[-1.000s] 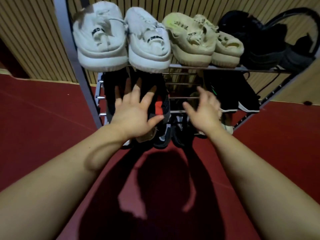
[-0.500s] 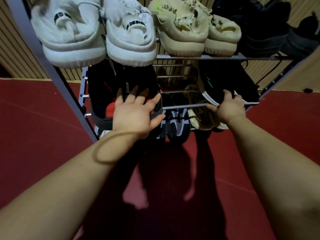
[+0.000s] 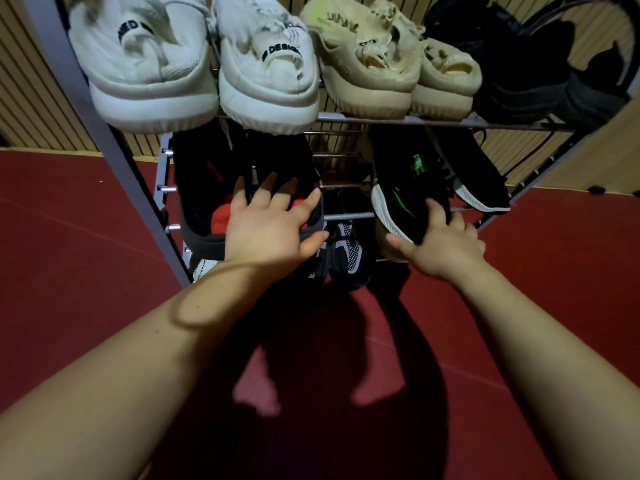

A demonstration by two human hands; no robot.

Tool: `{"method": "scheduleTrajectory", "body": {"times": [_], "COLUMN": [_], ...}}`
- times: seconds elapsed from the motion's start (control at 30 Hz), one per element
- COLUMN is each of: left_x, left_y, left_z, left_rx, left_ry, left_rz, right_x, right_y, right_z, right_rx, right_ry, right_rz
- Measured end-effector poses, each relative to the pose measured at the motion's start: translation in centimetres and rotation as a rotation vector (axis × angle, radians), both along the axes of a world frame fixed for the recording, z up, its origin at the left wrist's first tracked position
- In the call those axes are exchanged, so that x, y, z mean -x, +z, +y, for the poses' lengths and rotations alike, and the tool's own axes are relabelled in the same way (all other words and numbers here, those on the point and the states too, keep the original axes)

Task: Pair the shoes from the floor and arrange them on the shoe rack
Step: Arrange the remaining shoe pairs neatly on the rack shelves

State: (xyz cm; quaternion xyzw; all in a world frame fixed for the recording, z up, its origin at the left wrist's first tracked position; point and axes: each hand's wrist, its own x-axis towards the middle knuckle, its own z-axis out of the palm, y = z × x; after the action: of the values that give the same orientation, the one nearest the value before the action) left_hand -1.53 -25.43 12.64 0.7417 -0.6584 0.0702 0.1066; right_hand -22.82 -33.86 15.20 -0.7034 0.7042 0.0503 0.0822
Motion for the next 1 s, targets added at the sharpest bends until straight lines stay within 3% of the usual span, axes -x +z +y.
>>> {"method": "scheduleTrajectory", "body": {"times": [0.2,0.3,0.5,0.63,0.93,1.0], "left_x": [-0.2,-0.3,0.1,1.2,6.2,6.1], "left_y": [-0.1,-0.2,0.3,1.7,3.4,2.9], "left_z": [0.0,0.0,0.2,-0.2,-4.1,-3.8], "left_rx": [-0.008,-0.041,-0.029,-0.074,-0.149,-0.058], "left_ry": [-0.017,-0.025,-0.015,0.009,-0.769,-0.883], "left_rz": [0.027,0.046,0.036,0.097,-0.039,-0.062], "right_x": [-3.9,-3.2,3.1,8.1,13.4,13.6], "right_y": [0.3,-0.1,-0.4,0.9,2.0,1.9], "right_z": [-4.2,-4.5,-1.7,0.5,3.5,3.4], "right_rx": [-0.106,-0.085,0.068,0.098,0.217,0.266], "right_ry": [-0.163,-0.139,0.121,0.413,0.774,0.842], "right_rz": [-0.146,-0.182,-0.350,-0.238,-0.068,-0.036]}}
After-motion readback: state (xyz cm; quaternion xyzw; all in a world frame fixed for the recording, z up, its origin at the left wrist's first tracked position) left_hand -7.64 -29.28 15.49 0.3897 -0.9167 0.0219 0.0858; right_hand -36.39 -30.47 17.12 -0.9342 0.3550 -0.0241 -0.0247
